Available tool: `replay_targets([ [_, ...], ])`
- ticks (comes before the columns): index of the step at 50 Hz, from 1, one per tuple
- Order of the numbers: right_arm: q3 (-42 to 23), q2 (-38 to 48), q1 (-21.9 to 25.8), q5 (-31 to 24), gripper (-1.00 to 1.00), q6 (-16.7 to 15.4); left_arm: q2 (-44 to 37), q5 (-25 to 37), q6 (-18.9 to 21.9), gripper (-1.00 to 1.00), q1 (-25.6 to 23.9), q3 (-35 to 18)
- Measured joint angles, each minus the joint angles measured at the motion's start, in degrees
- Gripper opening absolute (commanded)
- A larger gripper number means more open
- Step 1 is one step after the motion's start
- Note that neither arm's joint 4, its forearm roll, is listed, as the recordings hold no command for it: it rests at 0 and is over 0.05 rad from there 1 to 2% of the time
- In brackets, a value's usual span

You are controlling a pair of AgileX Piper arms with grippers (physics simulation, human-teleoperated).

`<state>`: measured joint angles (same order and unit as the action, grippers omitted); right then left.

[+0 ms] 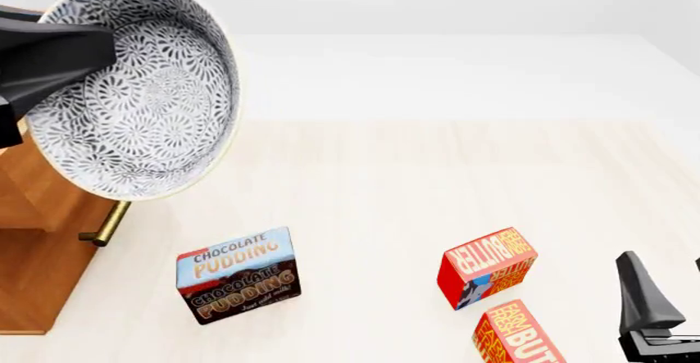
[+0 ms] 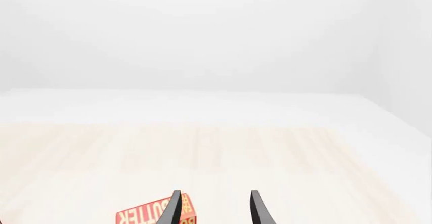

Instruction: Put the bowl in the top drawer of the cabinet.

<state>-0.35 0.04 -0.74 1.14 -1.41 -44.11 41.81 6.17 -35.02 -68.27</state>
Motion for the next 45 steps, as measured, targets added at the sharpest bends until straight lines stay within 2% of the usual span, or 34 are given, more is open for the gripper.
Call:
replay_targets([
  [12,0.0,0.0,-0.1,0.0,1.00,0.0,-0.1,0.3,-0.6,-1.00,0.4,-0.8],
  [23,0.0,0.0,0.0,0.0,1.00,0.0,-1.4,1.3,-2.0,-1.00,2.0,-4.6],
  [45,0.0,0.0,0.2,0.2,1.00,0.0,-5.1,3.2,-8.5,-1.00,7.7,-12.2],
])
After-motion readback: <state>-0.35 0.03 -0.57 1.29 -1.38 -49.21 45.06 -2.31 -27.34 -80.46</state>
